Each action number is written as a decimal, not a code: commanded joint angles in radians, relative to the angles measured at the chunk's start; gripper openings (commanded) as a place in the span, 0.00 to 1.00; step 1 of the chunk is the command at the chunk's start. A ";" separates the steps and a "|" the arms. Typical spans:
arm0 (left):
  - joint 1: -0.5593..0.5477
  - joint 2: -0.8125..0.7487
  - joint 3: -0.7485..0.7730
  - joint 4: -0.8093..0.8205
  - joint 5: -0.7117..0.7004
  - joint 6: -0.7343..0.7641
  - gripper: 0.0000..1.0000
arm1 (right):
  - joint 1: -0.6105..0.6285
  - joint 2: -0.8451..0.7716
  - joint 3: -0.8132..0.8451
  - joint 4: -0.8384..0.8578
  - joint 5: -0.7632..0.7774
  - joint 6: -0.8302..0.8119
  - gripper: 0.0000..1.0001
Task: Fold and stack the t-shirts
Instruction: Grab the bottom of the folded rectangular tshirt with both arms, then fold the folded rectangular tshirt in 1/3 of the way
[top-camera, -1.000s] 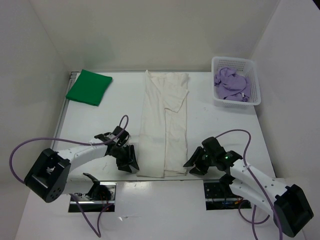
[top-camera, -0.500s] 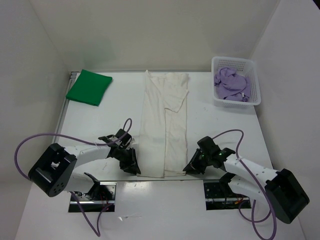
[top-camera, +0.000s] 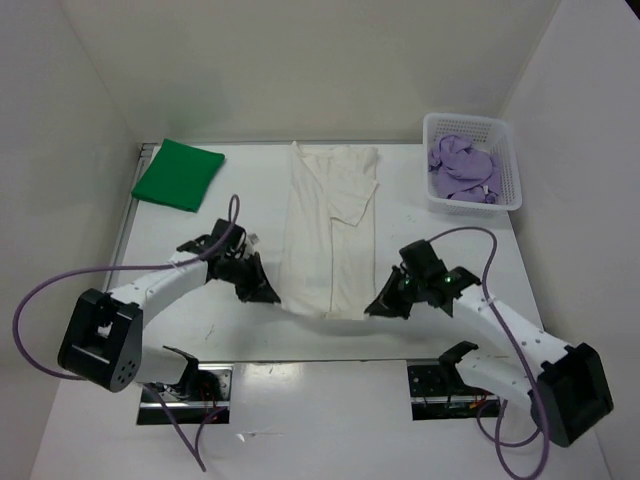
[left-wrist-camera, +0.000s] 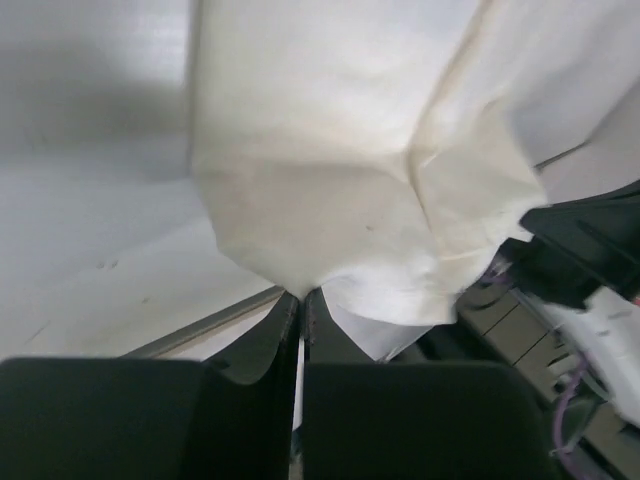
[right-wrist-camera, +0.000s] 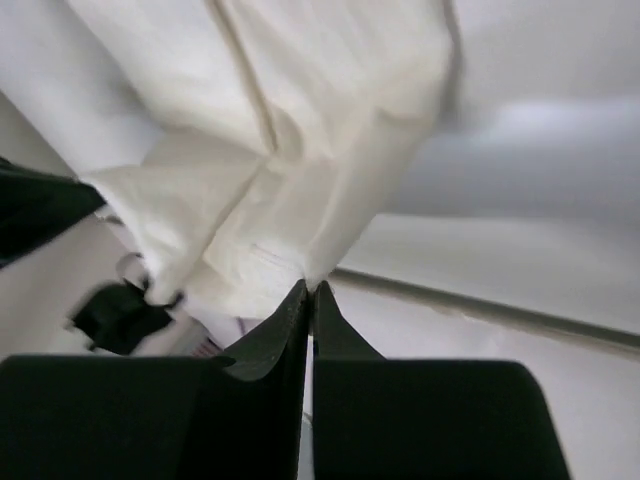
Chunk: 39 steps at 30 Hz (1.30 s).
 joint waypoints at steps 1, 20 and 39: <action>0.104 0.056 0.175 0.034 0.011 0.057 0.00 | -0.165 0.125 0.176 0.005 0.013 -0.189 0.01; 0.186 0.745 0.828 0.235 -0.121 0.050 0.01 | -0.368 1.021 0.937 0.170 0.150 -0.536 0.01; 0.172 0.418 0.597 0.419 -0.241 0.001 0.48 | -0.371 0.780 0.809 0.194 0.175 -0.536 0.55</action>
